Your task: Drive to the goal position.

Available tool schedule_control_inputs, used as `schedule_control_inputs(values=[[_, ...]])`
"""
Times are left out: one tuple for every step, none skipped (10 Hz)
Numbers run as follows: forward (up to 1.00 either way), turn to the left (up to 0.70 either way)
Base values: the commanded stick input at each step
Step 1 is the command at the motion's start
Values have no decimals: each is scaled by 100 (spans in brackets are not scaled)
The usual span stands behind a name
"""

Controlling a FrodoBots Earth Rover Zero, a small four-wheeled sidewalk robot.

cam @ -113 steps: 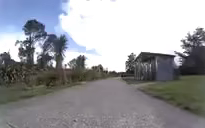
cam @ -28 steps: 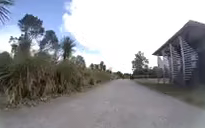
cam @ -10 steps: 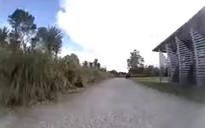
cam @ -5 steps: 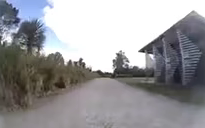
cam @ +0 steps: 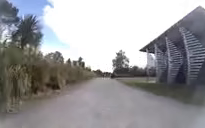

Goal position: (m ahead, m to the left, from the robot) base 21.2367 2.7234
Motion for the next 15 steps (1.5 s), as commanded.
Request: schedule_control_inputs(values=[[85, 0], [85, 0], [85, 0], [85, 0], [85, 0], [85, 0], [85, 0], [85, 0], [85, 0], [85, 0], [85, 0], [85, 0], [85, 0], [85, 0], [85, 0]])
